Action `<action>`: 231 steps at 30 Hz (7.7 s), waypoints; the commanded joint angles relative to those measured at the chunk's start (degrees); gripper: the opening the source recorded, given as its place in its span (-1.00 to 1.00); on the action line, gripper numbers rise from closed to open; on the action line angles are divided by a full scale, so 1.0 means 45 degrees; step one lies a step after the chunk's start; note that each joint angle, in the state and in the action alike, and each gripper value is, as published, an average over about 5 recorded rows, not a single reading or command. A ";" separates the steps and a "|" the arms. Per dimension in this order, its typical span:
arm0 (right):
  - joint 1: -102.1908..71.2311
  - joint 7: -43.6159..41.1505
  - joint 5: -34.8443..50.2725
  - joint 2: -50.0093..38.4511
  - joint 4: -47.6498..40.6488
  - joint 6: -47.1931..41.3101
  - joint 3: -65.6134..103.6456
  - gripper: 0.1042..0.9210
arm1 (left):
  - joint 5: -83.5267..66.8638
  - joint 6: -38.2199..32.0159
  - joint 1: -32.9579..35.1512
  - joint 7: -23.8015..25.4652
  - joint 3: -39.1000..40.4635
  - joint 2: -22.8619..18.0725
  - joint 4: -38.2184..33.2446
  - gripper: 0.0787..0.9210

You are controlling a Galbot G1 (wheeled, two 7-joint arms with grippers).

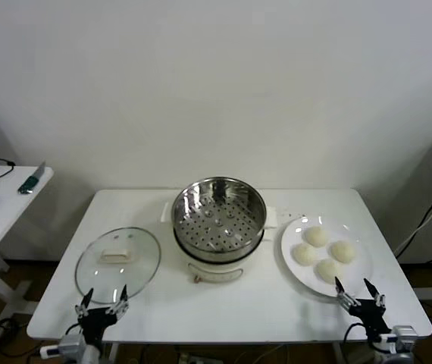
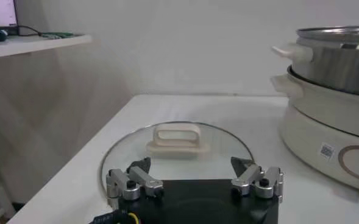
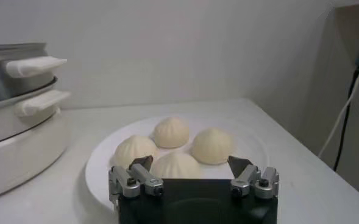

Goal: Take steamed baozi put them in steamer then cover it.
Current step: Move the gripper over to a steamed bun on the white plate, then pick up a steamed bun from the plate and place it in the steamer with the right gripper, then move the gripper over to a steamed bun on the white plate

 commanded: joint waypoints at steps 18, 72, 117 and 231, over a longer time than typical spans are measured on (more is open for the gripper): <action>0.8941 -0.1812 -0.2010 -0.5006 -0.2687 -0.3052 -0.4033 0.76 | -0.0027 -0.0319 0.0077 0.0044 -0.0061 -0.0018 -0.0066 0.77; 2.2598 -1.4154 -0.6609 -0.1441 -1.4875 0.0411 -2.1997 0.76 | -0.0437 -0.0430 0.0060 0.0127 -0.1211 -0.0161 -0.0332 0.77; 2.7668 -1.4420 -0.4449 -0.2216 -1.1253 0.2272 -2.5162 0.41 | -0.0426 -0.0173 0.0020 -0.0053 -0.1422 -0.0181 -0.0610 0.77; 2.5625 -1.1795 -0.1725 -0.4530 -0.7356 -0.2791 -2.7513 0.76 | 0.0014 -0.0456 -0.0058 -0.0160 -0.1139 -0.0221 -0.0466 0.77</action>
